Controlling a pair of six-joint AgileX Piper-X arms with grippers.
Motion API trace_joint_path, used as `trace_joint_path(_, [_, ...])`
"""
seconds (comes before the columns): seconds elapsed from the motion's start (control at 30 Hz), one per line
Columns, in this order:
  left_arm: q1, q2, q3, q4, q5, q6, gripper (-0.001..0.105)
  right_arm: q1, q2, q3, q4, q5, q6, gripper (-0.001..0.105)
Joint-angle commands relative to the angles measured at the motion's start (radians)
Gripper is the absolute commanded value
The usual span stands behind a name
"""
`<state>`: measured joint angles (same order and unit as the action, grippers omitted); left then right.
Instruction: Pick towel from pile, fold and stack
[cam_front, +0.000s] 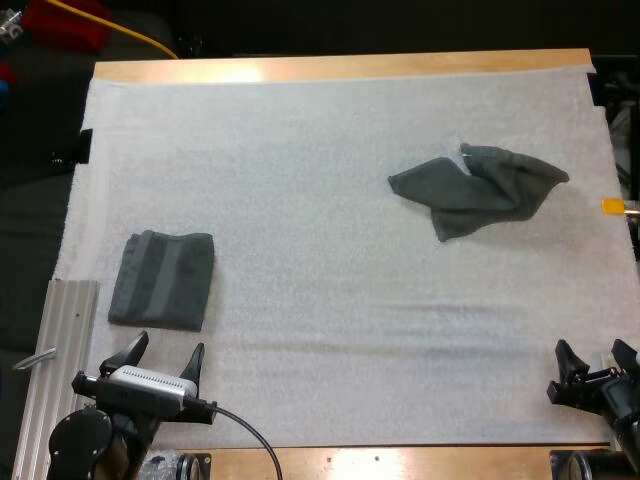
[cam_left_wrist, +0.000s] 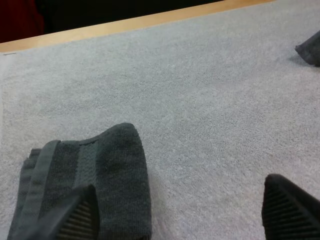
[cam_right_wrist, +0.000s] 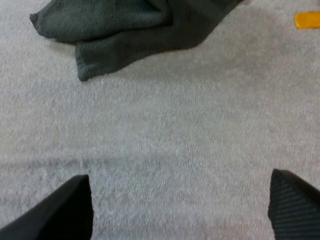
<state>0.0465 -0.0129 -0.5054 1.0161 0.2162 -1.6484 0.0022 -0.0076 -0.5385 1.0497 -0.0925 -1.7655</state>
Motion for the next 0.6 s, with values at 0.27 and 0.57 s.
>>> trace_joint_path(0.27, [-0.005, -0.053, -0.077, 0.004, 0.112, -0.015, 0.066, 0.002, 0.020, -0.074, -0.006, -0.004, -0.004, 0.070])
trace_joint_path(0.57, [-0.033, 0.058, -0.133, -0.006, 0.200, -0.024, 0.066, 0.002, 0.147, -0.163, -0.006, -0.096, -0.004, 0.070])
